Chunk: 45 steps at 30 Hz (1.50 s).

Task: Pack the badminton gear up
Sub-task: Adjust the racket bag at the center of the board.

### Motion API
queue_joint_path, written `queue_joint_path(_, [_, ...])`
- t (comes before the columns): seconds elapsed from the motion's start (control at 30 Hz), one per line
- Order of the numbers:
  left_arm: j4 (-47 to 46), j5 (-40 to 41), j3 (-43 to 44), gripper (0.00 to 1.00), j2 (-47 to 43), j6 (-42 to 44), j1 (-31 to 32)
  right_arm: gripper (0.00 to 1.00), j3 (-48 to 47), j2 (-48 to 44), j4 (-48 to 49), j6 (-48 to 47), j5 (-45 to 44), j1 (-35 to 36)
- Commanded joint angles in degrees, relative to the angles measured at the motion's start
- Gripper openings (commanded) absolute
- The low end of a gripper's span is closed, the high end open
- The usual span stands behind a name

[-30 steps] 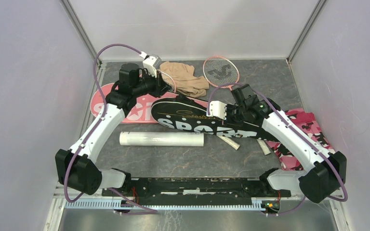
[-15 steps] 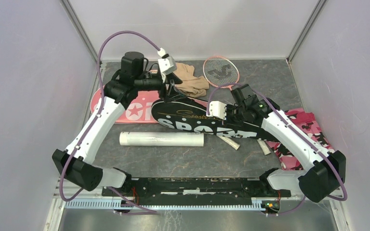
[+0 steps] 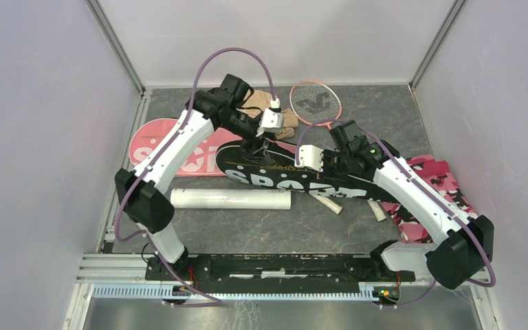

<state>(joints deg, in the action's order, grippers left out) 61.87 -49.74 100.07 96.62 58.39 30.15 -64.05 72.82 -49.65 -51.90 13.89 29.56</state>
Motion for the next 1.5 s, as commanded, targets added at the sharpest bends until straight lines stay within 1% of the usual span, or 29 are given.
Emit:
queue_joint_path(0.0, [13.66, 1.13, 9.37, 0.77, 5.82, 11.71, 0.70, 0.00, -0.13, -0.87, -3.34, -1.10, -1.63, -0.41])
queue_joint_path(0.1, [17.32, 3.72, 13.08, 0.81, 8.58, 13.53, 0.62, 0.00, 0.04, -1.10, -3.29, -1.21, -1.67, -0.35])
queue_joint_path(0.2, [16.00, 6.08, 12.60, 0.82, 8.43, 13.83, 0.61, 0.00, 0.54, -1.31, -3.08, -1.26, -1.67, -0.43])
queue_joint_path(0.4, [16.69, 11.47, 12.59, 0.79, 8.34, 15.47, 0.32, 0.00, 1.13, -1.55, -2.89, -1.34, -2.13, -0.44])
queue_joint_path(0.5, [17.15, 12.37, 12.54, 0.78, 8.01, 15.81, -0.76, 0.00, 1.34, -1.89, -2.89, -1.49, -2.16, -0.46])
queue_joint_path(0.67, [17.18, 12.21, 11.49, 0.79, 7.79, 16.14, -2.99, 0.00, 2.00, -1.83, -2.40, -1.54, -2.03, -0.46])
queue_joint_path(0.9, [19.53, 11.95, 11.04, 0.69, 8.12, 17.87, -3.70, 0.00, 2.11, -1.75, -2.22, -1.54, -2.03, -0.48])
queue_joint_path(0.93, [19.59, 11.60, 11.02, 0.70, 8.03, 18.02, -3.77, 0.00, 2.11, -1.68, -2.31, -1.54, -2.08, -0.49])
queue_joint_path(1.03, [18.61, 10.35, 10.96, 0.77, 7.30, 18.55, -3.96, 0.00, 2.02, -1.56, -2.45, -1.52, -1.94, -0.45])
queue_joint_path(1.1, [16.64, 8.96, 10.69, 0.81, 6.22, 18.11, -3.96, 0.00, 2.01, -1.53, -2.45, -1.35, -1.77, -0.52])
queue_joint_path(1.23, [12.30, 3.90, 9.52, 0.83, 3.55, 18.17, -3.72, 0.00, 2.09, -1.45, -2.63, -1.28, -1.77, -0.41])
queue_joint_path(1.33, [8.40, 0.85, 7.04, 0.85, 1.05, 18.28, -2.77, 0.00, 2.08, -1.30, -2.67, -1.19, -1.69, -0.48])
queue_joint_path(1.4, [6.05, 0.31, 5.07, 0.86, -0.33, 17.51, -1.61, 0.00, 1.83, -1.20, -2.79, -1.19, -1.67, -0.51])
queue_joint_path(1.47, [5.73, 0.90, 4.58, 0.86, -0.42, 17.43, -0.14, 0.00, 1.83, -1.14, -2.77, -1.19, -1.67, -0.43])
